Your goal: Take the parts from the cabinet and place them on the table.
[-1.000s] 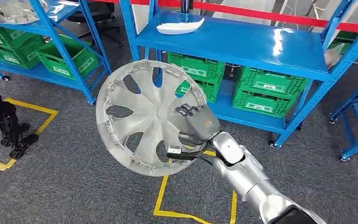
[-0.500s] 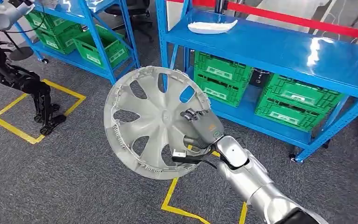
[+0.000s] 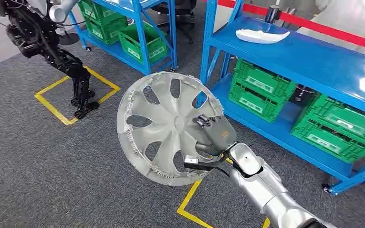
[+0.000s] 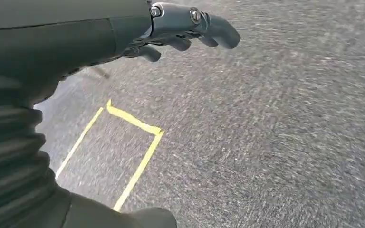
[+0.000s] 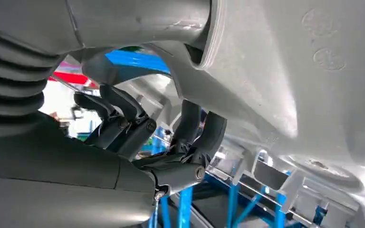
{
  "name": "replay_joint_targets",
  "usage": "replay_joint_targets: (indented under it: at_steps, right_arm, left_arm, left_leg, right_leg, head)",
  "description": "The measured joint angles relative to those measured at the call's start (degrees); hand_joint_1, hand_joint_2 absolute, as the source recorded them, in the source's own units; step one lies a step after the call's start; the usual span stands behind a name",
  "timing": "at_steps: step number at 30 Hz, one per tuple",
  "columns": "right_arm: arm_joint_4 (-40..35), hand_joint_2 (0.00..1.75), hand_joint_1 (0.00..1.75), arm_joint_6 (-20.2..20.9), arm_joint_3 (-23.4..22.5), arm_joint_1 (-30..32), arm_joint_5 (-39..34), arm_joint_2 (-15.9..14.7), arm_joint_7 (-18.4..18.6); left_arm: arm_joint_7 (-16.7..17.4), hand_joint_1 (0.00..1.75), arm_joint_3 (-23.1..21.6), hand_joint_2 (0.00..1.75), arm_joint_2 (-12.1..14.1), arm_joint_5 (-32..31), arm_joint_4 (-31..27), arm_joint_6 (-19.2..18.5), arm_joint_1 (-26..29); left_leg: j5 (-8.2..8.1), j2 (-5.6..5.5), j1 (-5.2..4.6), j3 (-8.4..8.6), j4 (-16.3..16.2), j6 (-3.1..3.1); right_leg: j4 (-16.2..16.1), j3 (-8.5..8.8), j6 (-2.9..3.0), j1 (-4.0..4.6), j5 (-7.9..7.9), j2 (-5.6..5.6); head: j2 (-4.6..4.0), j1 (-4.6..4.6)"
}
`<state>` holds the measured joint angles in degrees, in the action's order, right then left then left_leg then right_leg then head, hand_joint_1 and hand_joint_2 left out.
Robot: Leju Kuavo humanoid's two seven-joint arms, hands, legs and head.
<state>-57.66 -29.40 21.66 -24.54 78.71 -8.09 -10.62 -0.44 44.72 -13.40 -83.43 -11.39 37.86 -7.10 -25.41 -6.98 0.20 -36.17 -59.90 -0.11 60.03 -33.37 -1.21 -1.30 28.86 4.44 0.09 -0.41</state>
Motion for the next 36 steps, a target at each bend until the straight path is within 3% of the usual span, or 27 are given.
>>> replay_joint_targets:
  at_steps: [3,4,5,6,7,8,9,10,11,13,14,15,19,20,21,22,24,25,26,28,29,30,33,34,35,36]
  right_arm:
    - [0.0,0.0,1.75,0.3,0.1,-0.1,0.2,0.2,0.0]
    - [0.0,0.0,1.75,0.4,0.1,-0.3,0.3,0.4,0.0]
    - [0.0,0.0,1.75,0.5,0.2,-0.7,0.5,0.8,0.0]
    - [0.1,0.0,1.75,0.6,0.3,-1.2,0.7,1.3,0.1]
    - [0.2,0.0,1.75,0.6,0.5,-1.6,1.2,1.8,0.1]
    - [0.3,0.0,1.75,0.9,0.7,-1.9,1.7,2.3,0.2]
    - [0.7,0.0,1.75,1.3,1.0,-2.4,2.2,3.1,0.4]
    - [1.2,0.0,1.75,1.5,1.4,-2.8,2.6,4.0,0.5]
    - [1.5,0.0,1.75,1.7,1.6,-3.4,2.8,4.8,0.5]
    - [2.7,0.0,1.75,1.8,2.4,-5.4,2.8,6.5,0.1]
    - [3.6,0.0,1.75,1.8,2.6,-6.7,2.7,7.3,-0.3]
    - [4.3,0.0,1.75,1.6,2.7,-7.8,2.5,7.8,-0.3]
    - [6.5,0.0,1.75,1.2,3.2,-9.9,2.2,9.8,-0.2]
    - [6.8,0.0,1.75,1.2,3.3,-9.9,2.2,9.9,-0.2]
    - [6.9,0.0,1.75,1.0,3.5,-9.9,2.2,10.1,-0.3]
    - [7.1,0.0,1.75,1.0,3.6,-9.7,2.2,10.0,-0.2]
    - [7.3,0.0,1.75,1.1,3.7,-9.1,2.2,10.0,0.0]
    - [7.3,0.0,1.75,1.2,3.7,-8.6,2.2,9.9,0.0]
    - [7.3,0.0,1.75,1.3,3.7,-8.3,2.3,9.7,0.1]
    - [7.3,0.0,1.75,1.4,3.7,-8.1,2.5,9.6,0.2]
    - [7.2,0.0,1.75,1.4,3.7,-8.1,2.6,9.6,0.2]
    - [7.1,0.0,1.75,1.4,3.7,-8.1,2.7,9.4,0.2]
    - [6.8,0.0,1.75,1.4,3.7,-7.9,2.8,9.3,0.0]
    - [6.7,0.0,1.75,1.4,3.7,-8.0,2.8,9.3,-0.1]
    - [6.6,0.0,1.75,1.4,3.7,-8.1,2.8,9.4,-0.2]
    - [6.5,0.0,1.75,1.2,3.7,-8.1,2.7,9.4,-0.3]
  left_arm:
    - [-0.5,0.0,0.0,1.75,0.0,1.0,0.0,0.7,0.2]
    - [-0.7,0.0,0.0,1.75,0.3,1.6,0.0,0.8,0.3]
    - [-0.8,0.0,0.0,1.75,0.3,2.3,0.0,0.9,0.5]
    - [-0.9,0.0,0.1,1.75,0.4,2.8,0.0,1.0,0.4]
    - [-0.8,0.0,0.1,1.75,0.5,3.3,0.0,1.0,0.4]
    - [-0.8,0.0,0.3,1.75,0.6,3.9,0.0,1.0,0.4]
    - [-0.8,0.0,0.7,1.75,0.7,4.4,0.0,1.0,0.5]
    - [-0.6,0.0,1.0,1.75,0.8,4.7,0.0,1.0,0.7]
    - [-0.3,0.0,1.1,1.75,0.8,4.9,0.0,1.0,0.9]
    - [0.4,0.0,1.3,1.75,1.1,5.0,0.0,1.3,1.1]
    - [0.6,0.0,1.6,1.75,1.2,5.0,0.0,1.6,1.0]
    - [0.8,0.0,1.6,1.75,1.2,5.0,0.0,1.8,0.9]
    - [0.7,0.0,2.1,1.75,1.4,5.0,0.0,2.3,1.7]
    - [0.6,0.0,2.1,1.75,1.3,5.0,0.0,2.3,1.9]
    - [0.4,0.0,2.2,1.75,1.4,5.0,0.0,2.3,1.8]
    - [0.2,0.0,2.2,1.75,1.4,5.0,0.0,2.3,1.7]
    - [0.1,0.0,2.3,1.75,1.3,4.8,0.0,2.3,1.6]
    - [0.1,0.0,2.3,1.75,1.4,4.7,0.0,2.3,1.7]
    - [0.2,0.0,2.3,1.75,1.4,4.6,0.0,2.3,1.9]
    - [0.3,0.0,2.4,1.75,1.4,4.6,0.0,2.3,1.9]
    - [0.3,0.0,2.4,1.75,1.3,4.6,0.0,2.3,1.8]
    - [0.3,0.0,2.4,1.75,1.2,4.6,0.0,2.3,1.8]
    - [0.4,0.0,2.4,1.75,1.2,4.8,0.0,2.3,2.0]
    - [0.5,0.0,2.5,1.75,1.2,4.9,0.0,2.3,2.1]
    - [0.6,0.0,2.5,1.75,1.3,4.9,0.0,2.3,2.2]
    - [0.7,0.0,2.5,1.75,1.3,4.9,0.0,2.3,2.1]
  left_leg:
    - [0.9,-1.76,0.37,-0.53,0.9,-1.42]
    - [0.9,-1.95,0.42,-0.93,0.7,-1.61]
    - [-0.05,1.64,0.05,-1.44,-0.5,-1.71]
    - [-2.23,4.34,0.02,-2.85,-3.6,-1.99]
    - [-4.58,5.64,0.12,-4.79,-7.8,-2.26]
    - [-6.7,6.22,0.19,-6.9,-12.5,-2.47]
    - [-7.81,6.41,0.23,-8.45,-16.1,-2.6]
    - [-7.47,6.46,0.24,-8.51,-16.6,-2.62]
    - [-6.15,6.58,0.24,-7.35,-14.7,-2.58]
    - [-1.83,7.9,0.16,-1.95,-5.0,-2.22]
    - [-0.63,11.13,-0.17,0.77,-0.3,-1.81]
    - [-1.0,11.58,-0.73,1.28,0.6,-1.36]
    - [-0.28,8.24,-0.63,0.88,1.2,0.09]
    - [-0.01,7.58,-0.24,1.07,1.5,0.46]
    - [0.14,7.09,-0.07,1.03,1.6,0.76]
    - [0.17,6.47,-0.03,0.99,1.6,1.0]
    - [0.18,4.61,-0.06,0.94,1.5,1.06]
    - [0.19,3.74,-0.06,0.9,1.4,1.05]
    - [0.18,2.84,-0.05,0.86,1.2,1.04]
    - [0.09,1.09,-0.04,0.81,0.8,0.84]
    - [-0.01,0.47,0.02,0.76,0.6,0.66]
    - [-0.07,-0.02,-0.16,0.46,0.4,0.2]
    - [0.46,-1.76,0.39,-0.12,0.8,-1.02]
    - [0.59,-2.46,0.31,-0.63,1.0,-1.54]
    - [0.28,-0.17,0.34,-0.74,0.3,-1.49]
    - [-1.04,3.6,0.01,-1.55,-1.4,-1.66]
  right_leg:
    - [0.0,-0.11,1.17,0.48,-0.39,-2.09]
    - [-0.6,-0.08,1.77,-0.09,-0.79,-3.06]
    - [-0.6,-0.07,2.14,0.04,-0.94,-3.57]
    - [-0.7,-0.17,2.74,0.17,-0.91,-4.08]
    - [-0.7,-0.2,2.79,0.34,-0.89,-4.81]
    - [-0.6,-0.21,2.89,0.49,-0.85,-5.67]
    - [-0.6,-0.25,2.95,0.59,-0.81,-6.47]
    - [-0.6,-0.24,2.95,0.64,-0.8,-7.22]
    - [-0.6,-0.24,2.94,0.69,-0.79,-7.88]
    - [-0.6,-0.09,2.84,0.79,-0.68,-9.47]
    - [-0.6,0.04,2.64,0.97,-0.55,-10.08]
    - [-0.4,-0.05,2.28,1.45,-0.32,-10.74]
    - [-0.8,0.6,1.07,1.36,-0.08,-13.24]
    - [0.2,0.39,0.65,0.88,0.68,-9.97]
    - [2.7,-0.78,0.53,0.78,2.45,-7.18]
    - [7.0,-2.78,0.4,0.78,4.66,-5.56]
    - [15.4,-7.04,0.23,0.79,7.6,-4.77]
    - [16.9,-8.07,0.27,0.83,7.44,-4.71]
    - [15.7,-7.81,0.37,0.81,5.89,-4.61]
    - [6.4,-3.75,0.64,0.64,0.41,-3.68]
    - [1.7,-1.47,0.75,0.44,-1.62,-1.57]
    - [0.3,-0.96,0.6,0.34,-0.67,0.95]
    - [0.0,-1.05,1.35,1.0,-1.16,-1.03]
    - [-0.4,-0.93,1.85,0.74,-1.47,-1.77]
    - [-0.9,-0.78,2.35,0.6,-1.82,-2.67]
    - [-1.1,-0.69,2.73,0.69,-1.82,-3.21]
  head:
    - [0.0,0.04]
    - [0.0,0.06]
    - [0.0,-0.15]
    - [0.0,-0.48]
    - [0.0,-0.46]
    - [0.0,-0.44]
    - [0.0,-0.46]
    - [0.0,-0.46]
    - [0.0,-0.46]
    - [0.0,-0.46]
    - [0.0,-0.48]
    - [0.0,-0.53]
    - [0.0,-0.29]
    - [0.0,-0.22]
    - [0.0,-0.15]
    - [0.0,-0.07]
    - [0.0,0.0]
    - [0.0,0.02]
    - [0.0,0.04]
    - [0.0,0.06]
    - [0.0,0.06]
    - [0.0,-0.02]
    - [0.0,0.06]
    - [0.0,0.0]
    - [0.0,0.02]
    - [0.0,-0.39]
